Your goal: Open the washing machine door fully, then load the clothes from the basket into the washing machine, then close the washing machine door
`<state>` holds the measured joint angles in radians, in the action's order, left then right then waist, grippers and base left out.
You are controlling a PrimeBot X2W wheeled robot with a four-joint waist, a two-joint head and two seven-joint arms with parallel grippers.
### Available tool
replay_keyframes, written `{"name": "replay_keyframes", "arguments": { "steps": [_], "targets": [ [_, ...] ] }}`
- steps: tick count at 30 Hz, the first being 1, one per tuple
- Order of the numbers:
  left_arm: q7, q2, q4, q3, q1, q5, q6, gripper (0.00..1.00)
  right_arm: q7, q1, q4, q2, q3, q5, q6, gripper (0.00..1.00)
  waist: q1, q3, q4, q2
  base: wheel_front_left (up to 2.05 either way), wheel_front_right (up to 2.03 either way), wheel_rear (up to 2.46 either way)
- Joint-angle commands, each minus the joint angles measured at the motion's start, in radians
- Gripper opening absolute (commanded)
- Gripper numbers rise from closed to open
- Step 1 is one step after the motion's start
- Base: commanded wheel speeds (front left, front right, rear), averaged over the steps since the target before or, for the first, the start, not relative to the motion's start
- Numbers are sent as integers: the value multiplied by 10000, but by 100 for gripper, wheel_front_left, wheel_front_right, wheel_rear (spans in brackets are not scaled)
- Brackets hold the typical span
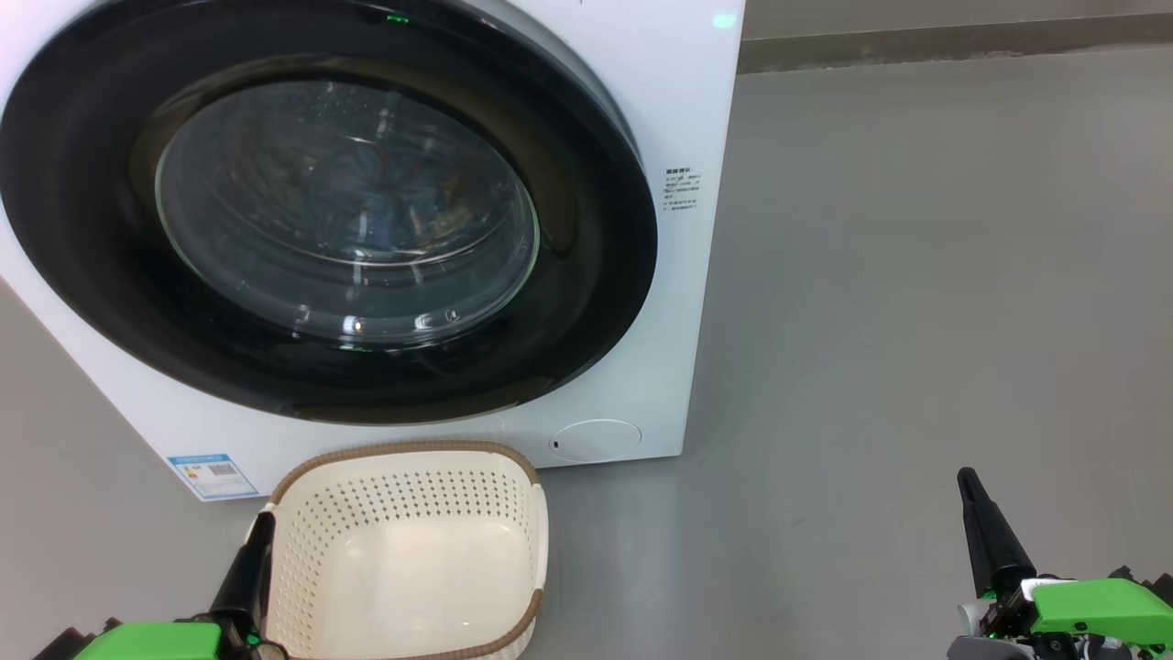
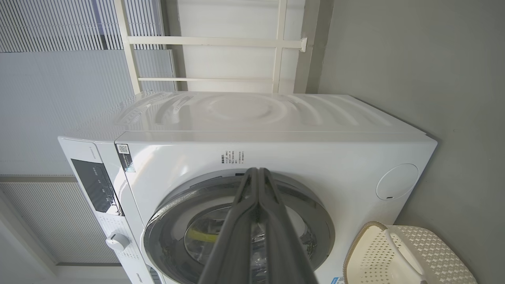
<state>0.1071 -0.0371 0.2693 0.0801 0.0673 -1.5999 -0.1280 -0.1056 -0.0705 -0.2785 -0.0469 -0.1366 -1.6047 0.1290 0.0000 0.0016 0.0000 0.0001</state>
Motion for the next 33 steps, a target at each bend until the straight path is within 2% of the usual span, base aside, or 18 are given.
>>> {"name": "replay_keyframes", "arguments": {
  "steps": [1,33],
  "targets": [
    [66,-131,-213,346,446,-81,-27,0,-82,-413,306,-33,219,-32,17,0,1,0,0,-1,0,0,0],
    [66,-131,-213,345,446,-81,-27,0,-81,-413,306,-33,220,-33,17,0,1,0,0,-1,0,0,0]
  ]
}}
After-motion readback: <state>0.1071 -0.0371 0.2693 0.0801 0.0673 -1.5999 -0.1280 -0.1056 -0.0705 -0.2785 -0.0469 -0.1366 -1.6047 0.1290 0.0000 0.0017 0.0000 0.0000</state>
